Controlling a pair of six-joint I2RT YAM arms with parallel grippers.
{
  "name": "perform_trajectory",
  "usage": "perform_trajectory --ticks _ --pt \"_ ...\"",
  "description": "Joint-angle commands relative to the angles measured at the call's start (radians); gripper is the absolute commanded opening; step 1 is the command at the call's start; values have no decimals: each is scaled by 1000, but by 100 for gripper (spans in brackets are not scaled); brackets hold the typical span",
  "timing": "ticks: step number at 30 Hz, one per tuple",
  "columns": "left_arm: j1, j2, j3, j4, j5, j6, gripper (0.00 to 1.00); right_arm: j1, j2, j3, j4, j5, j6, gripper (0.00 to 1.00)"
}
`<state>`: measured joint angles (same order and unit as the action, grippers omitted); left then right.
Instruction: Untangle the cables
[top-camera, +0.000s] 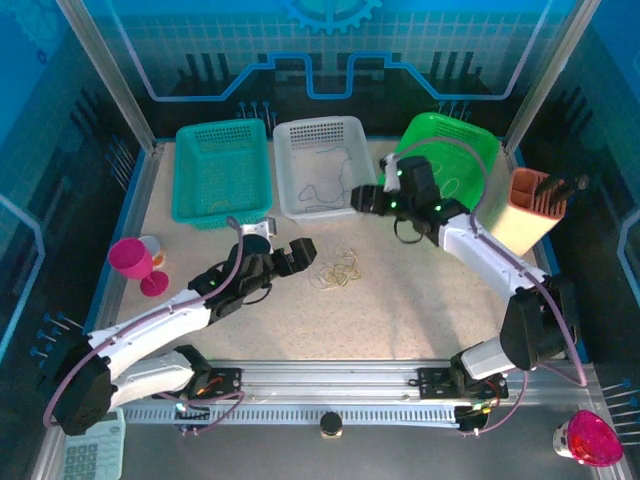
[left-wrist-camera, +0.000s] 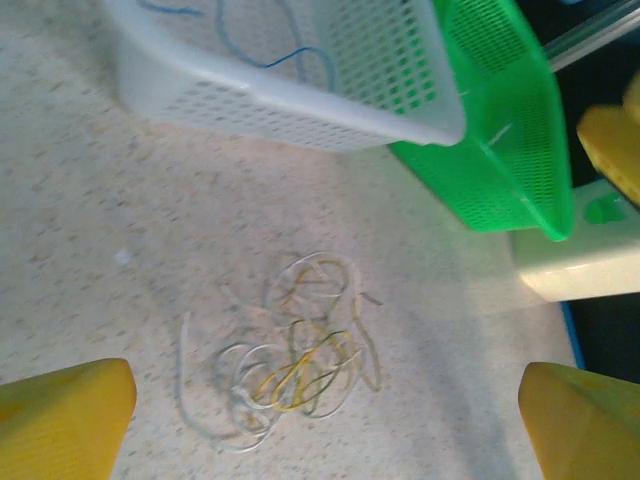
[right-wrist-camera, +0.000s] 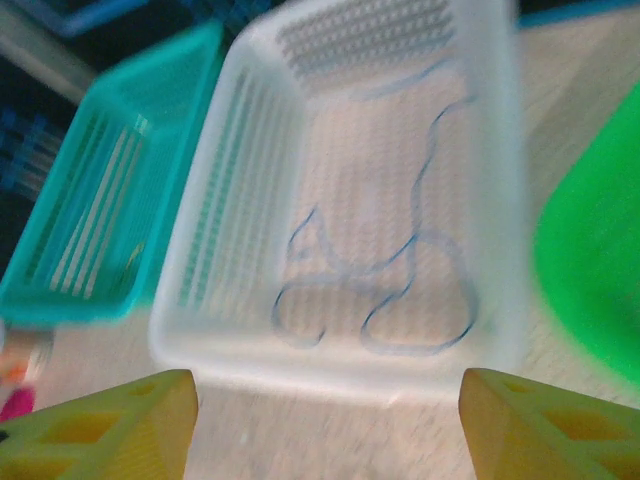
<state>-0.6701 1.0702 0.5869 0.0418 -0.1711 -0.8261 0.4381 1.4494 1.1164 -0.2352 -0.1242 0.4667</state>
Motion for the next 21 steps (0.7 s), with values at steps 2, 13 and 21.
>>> perform_trajectory --ticks 2,13,21 --pt "11 -25 22 -134 -72 -79 99 90 -44 -121 -54 3 -67 69" --pt "37 23 11 -188 -52 -120 99 136 75 -136 -27 -54 -118 62" --pt "63 -77 -43 -254 -130 -201 99 262 197 -7 -52 -18 -141 55"
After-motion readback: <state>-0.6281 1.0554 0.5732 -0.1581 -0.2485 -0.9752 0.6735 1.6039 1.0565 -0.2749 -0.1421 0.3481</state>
